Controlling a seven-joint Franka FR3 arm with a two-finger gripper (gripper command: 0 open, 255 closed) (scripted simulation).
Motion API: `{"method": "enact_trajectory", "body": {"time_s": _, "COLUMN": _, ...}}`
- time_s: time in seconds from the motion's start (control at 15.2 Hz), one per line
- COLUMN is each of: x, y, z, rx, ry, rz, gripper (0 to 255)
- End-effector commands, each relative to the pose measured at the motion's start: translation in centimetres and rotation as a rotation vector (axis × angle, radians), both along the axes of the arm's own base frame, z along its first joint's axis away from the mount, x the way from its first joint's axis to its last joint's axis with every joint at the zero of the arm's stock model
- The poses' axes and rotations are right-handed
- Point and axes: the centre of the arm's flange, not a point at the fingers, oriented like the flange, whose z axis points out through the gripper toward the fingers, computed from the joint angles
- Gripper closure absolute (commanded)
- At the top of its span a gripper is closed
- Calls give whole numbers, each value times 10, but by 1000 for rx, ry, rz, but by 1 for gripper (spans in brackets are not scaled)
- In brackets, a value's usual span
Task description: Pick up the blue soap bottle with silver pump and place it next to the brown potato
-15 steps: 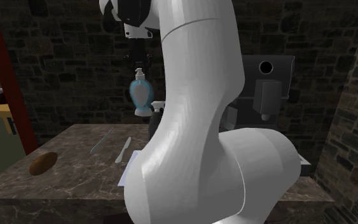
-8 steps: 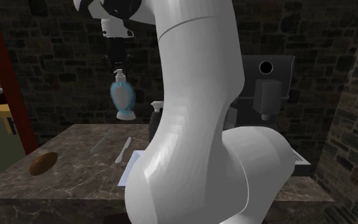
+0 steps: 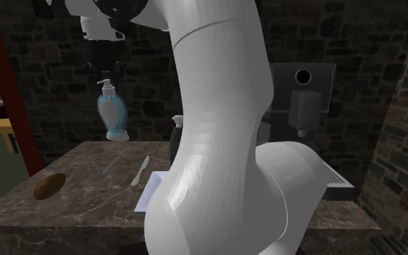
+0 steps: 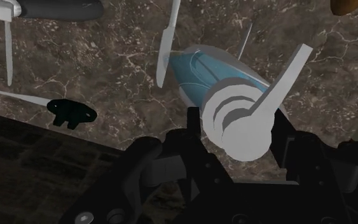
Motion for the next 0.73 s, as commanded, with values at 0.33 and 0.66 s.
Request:
{"method": "enact_trajectory", "body": {"time_s": 0.33, "x": -32, "y": 87, "z": 0, "rx": 0, "ry": 0, "rz": -1, "gripper": 255}}
{"method": "enact_trajectory", "body": {"time_s": 0.66, "x": -51, "y": 139, "z": -5, "rx": 0, "ry": 0, "rz": -1, "gripper": 255}}
